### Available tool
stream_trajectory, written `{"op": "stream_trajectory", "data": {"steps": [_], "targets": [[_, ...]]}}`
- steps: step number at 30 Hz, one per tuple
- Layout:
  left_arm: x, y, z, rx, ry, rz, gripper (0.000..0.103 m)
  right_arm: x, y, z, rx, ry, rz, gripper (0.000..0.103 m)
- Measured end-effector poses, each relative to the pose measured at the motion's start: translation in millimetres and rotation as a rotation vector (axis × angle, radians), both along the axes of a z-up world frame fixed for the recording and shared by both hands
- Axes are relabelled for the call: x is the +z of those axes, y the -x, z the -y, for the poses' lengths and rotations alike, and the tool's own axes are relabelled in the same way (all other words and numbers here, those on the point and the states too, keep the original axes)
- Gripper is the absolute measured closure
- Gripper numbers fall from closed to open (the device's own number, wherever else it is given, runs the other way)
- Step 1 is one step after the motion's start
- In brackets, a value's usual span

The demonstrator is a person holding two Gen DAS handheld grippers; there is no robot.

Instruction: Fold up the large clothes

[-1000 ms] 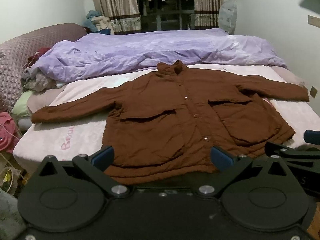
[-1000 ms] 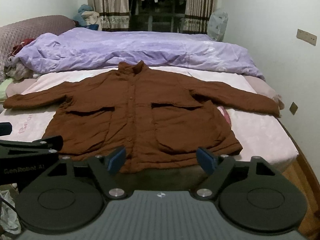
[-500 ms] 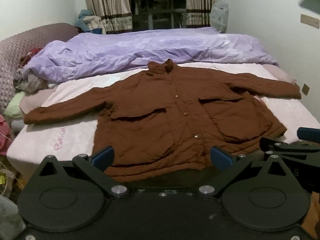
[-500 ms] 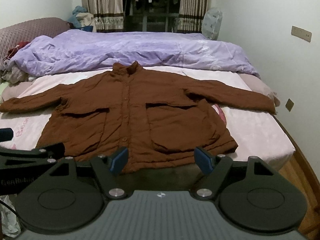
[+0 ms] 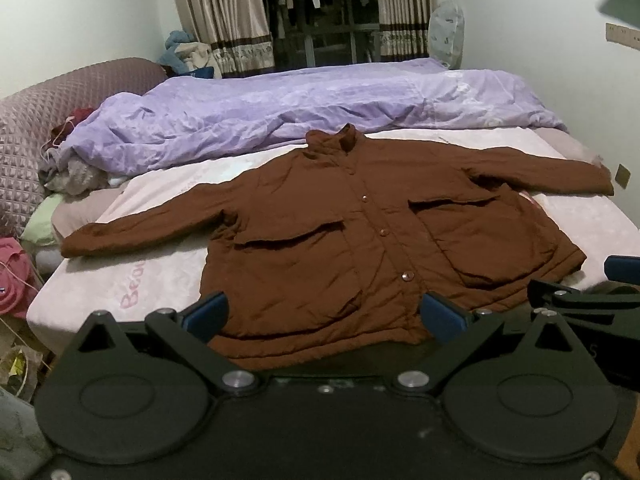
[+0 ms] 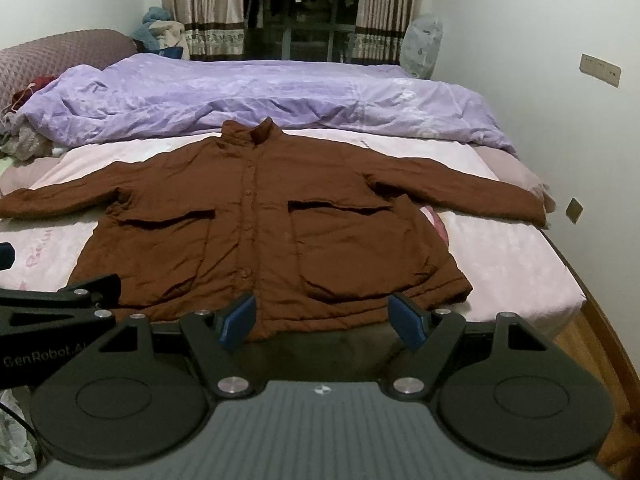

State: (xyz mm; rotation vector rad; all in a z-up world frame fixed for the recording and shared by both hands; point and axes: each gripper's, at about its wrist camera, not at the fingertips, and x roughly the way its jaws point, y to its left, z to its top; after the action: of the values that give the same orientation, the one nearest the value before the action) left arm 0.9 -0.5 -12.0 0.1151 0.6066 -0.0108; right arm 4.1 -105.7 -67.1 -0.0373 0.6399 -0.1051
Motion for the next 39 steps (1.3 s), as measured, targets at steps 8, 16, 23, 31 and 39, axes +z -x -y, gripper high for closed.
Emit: {"op": "stream_trajectory", "data": {"steps": [8, 16, 23, 31, 39], "targets": [[-1, 0, 0, 0.002, 0.003, 0.0, 0.0, -2, 0, 1, -0.003, -0.007, -0.007, 0.014], [-1, 3, 2, 0.007, -0.002, 0.004, 0.0, -4, 0, 4, -0.009, -0.008, -0.01, 0.014], [-1, 3, 1, 0.005, -0.003, 0.005, 0.0, -5, 0, 4, -0.012, -0.006, -0.011, 0.014], [2, -4, 3, 0.011, -0.008, 0.055, 0.0, 0, -10, 5, 0.011, 0.02, 0.013, 0.014], [-15, -85, -25, 0.077, 0.011, 0.068, 0.0, -11, -85, 15, 0.047, 0.007, 0.041, 0.005]]}}
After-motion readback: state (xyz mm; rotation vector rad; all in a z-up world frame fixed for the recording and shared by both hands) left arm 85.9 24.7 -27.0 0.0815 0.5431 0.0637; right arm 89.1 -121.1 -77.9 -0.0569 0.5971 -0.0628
